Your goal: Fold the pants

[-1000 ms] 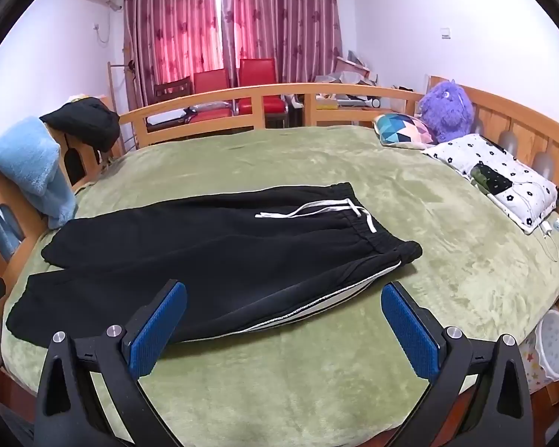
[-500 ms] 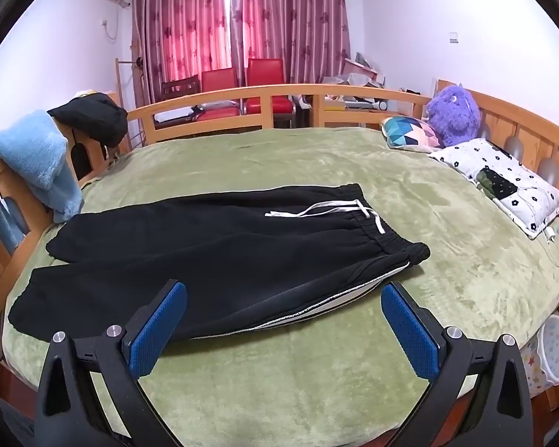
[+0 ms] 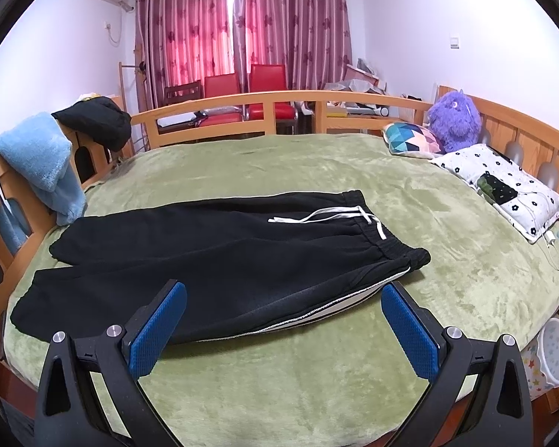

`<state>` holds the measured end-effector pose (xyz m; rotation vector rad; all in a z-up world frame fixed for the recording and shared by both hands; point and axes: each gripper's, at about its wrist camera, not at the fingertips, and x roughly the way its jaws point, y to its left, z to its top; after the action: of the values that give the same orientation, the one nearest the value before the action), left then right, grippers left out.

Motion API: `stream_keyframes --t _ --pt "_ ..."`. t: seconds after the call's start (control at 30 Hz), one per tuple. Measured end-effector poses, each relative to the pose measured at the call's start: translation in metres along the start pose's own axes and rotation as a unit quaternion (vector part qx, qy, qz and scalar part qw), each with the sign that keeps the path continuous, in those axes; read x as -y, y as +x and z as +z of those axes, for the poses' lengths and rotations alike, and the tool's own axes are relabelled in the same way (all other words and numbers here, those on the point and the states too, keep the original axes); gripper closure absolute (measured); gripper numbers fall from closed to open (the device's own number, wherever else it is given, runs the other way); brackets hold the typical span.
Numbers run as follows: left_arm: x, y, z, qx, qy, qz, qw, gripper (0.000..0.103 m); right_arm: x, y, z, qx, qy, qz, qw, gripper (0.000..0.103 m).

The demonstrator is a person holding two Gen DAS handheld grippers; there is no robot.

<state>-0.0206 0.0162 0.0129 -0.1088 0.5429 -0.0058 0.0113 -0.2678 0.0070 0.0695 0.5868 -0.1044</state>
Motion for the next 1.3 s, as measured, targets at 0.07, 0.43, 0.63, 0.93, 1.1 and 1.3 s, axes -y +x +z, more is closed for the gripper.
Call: stream_keyframes --t 0.07,0.43,0.63,0.93,1.1,1.3 --pt "0.001 0.0 0.0 -0.001 -0.001 0.0 1.0 0.0 0.001 -0.001 0.0 0.002 0.001 0.0 1.0 0.0" --pt "0.006 -0.001 0.0 0.0 0.0 -0.005 1.0 0.0 -0.001 -0.003 0.002 0.004 -0.006 0.001 1.0 0.0" --pt "0.003 0.001 0.0 0.0 0.002 -0.008 1.0 0.0 -0.003 0.0 0.002 -0.002 -0.007 0.0 1.0 0.0" --pt "0.001 0.002 -0.002 0.0 0.001 -0.009 1.0 0.0 -0.004 0.004 0.001 -0.002 -0.005 0.0 1.0 0.0" --pt "-0.001 0.003 -0.002 0.0 0.002 -0.011 0.9999 0.0 -0.001 0.004 -0.003 -0.003 -0.001 0.001 1.0 0.0" --pt "-0.003 0.004 -0.003 0.006 0.001 -0.003 1.0 0.0 -0.003 0.001 -0.006 0.012 -0.008 -0.004 1.0 0.0"
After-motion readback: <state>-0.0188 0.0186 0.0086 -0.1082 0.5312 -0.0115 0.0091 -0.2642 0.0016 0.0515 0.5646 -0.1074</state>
